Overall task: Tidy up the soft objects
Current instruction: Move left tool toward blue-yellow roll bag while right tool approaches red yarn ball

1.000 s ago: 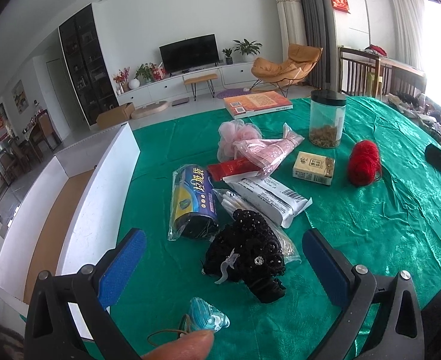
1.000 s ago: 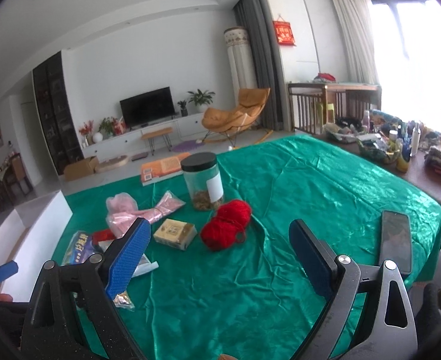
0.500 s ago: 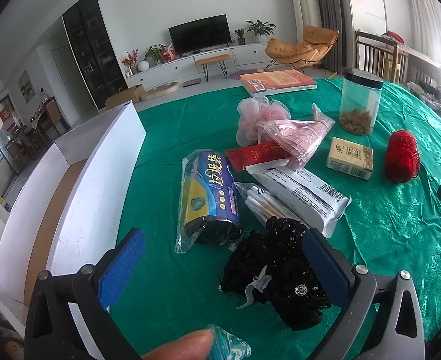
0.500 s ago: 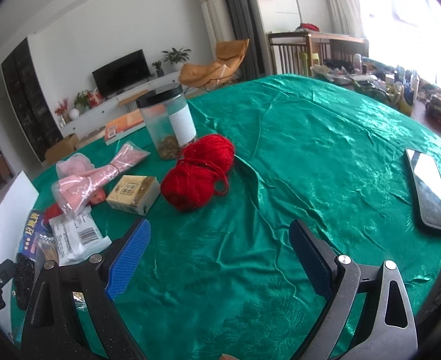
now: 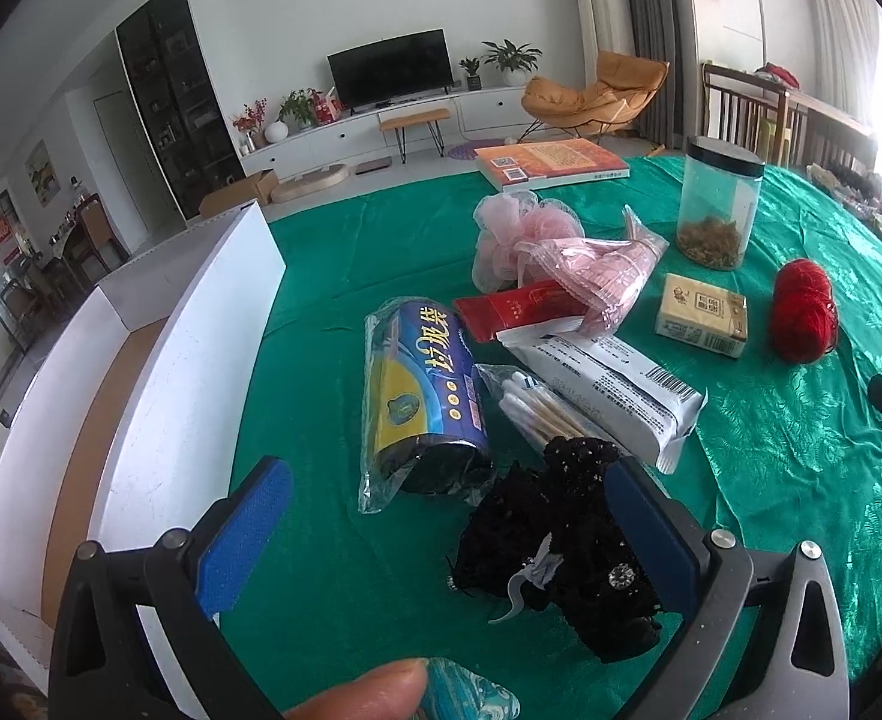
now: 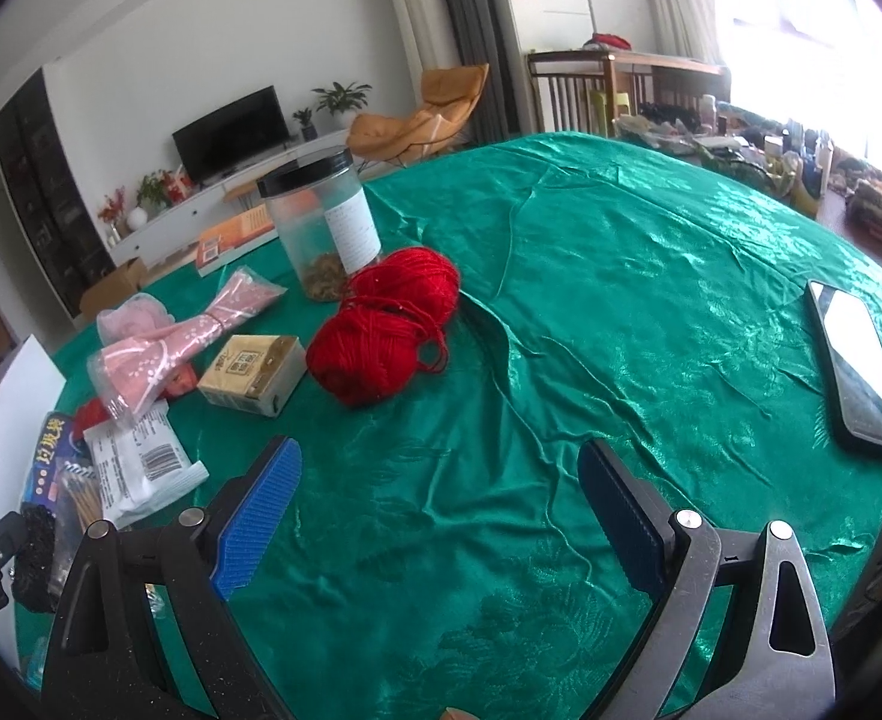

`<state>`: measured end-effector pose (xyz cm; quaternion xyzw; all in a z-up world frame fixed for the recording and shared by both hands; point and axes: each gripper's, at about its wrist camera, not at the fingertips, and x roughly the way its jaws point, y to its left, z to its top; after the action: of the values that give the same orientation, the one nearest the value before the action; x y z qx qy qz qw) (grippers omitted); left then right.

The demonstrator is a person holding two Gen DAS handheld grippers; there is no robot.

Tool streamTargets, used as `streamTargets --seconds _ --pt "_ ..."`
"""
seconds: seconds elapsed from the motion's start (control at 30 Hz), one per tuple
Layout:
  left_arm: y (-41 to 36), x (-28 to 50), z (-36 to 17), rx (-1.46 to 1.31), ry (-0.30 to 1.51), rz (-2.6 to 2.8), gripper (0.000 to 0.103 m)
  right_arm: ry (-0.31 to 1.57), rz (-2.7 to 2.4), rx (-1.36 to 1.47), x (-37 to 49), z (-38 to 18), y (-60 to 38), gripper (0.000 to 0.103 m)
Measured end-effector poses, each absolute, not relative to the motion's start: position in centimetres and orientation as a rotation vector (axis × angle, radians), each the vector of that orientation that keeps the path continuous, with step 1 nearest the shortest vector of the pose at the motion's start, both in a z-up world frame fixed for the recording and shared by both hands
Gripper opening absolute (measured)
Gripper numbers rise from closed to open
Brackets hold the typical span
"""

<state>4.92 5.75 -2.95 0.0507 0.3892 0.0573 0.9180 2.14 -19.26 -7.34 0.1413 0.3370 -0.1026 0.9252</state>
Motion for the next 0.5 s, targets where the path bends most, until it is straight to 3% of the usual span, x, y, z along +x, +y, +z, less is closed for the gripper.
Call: streamTargets --seconds 0.5 --pt "10.3 0.3 -9.3 0.004 0.993 -0.051 0.103 0.859 -0.173 0.305 3.9 -10.1 -18.7 0.095"
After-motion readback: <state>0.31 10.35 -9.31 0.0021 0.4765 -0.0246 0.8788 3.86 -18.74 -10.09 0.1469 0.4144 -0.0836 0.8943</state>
